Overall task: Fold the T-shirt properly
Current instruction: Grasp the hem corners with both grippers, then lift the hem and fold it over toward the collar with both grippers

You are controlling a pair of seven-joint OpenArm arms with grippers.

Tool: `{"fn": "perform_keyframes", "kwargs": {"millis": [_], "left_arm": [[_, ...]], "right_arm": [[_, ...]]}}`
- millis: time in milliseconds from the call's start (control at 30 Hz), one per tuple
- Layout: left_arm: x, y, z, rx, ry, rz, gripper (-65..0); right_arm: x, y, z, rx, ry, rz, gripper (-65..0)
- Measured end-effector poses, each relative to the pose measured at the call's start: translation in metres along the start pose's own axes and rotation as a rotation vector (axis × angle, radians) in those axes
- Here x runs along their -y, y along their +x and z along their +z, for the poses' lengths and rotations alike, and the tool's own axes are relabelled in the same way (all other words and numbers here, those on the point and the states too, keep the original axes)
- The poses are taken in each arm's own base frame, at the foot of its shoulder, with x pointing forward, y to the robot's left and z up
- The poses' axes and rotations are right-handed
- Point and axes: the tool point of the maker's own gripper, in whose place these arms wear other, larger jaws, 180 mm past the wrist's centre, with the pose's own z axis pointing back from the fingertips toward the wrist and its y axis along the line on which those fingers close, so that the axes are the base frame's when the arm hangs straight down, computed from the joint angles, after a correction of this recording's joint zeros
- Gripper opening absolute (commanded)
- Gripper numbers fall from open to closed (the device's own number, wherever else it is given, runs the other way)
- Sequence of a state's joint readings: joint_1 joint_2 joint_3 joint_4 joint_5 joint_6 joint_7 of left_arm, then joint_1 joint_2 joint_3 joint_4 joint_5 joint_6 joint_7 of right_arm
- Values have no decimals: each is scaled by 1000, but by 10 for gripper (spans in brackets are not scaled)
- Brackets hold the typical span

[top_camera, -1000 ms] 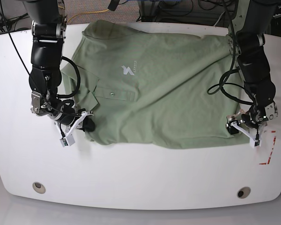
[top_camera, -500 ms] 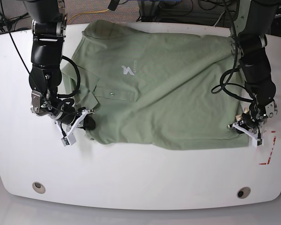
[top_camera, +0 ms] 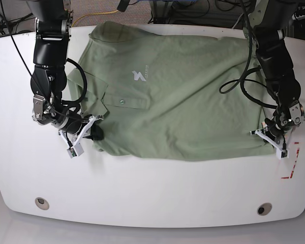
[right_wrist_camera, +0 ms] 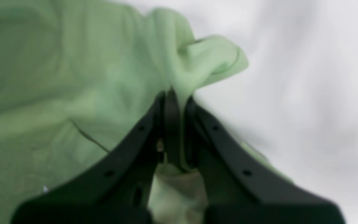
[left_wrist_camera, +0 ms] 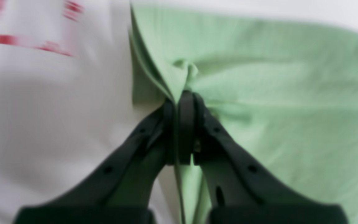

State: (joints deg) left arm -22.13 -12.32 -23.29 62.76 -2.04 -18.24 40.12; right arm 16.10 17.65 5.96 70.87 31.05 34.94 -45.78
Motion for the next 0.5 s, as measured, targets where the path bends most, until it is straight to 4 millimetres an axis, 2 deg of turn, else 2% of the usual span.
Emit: {"fn": "perform_keyframes", "kwargs": {"millis": [100, 167, 300, 500], "left_arm": [[11, 17, 7, 52, -33, -43, -650], [17, 20, 9, 53, -55, -60, -650], [15, 30, 18, 45, -35, -83, -650], [18, 88, 41, 160, -20, -104, -650]], "right_arm": [[0, 4, 1, 4, -2, 7, -650], [5, 10, 4, 1, -9, 19, -650], [19, 33, 16, -2, -46, 68, -650], [28, 87, 33, 57, -82, 149, -650]]}}
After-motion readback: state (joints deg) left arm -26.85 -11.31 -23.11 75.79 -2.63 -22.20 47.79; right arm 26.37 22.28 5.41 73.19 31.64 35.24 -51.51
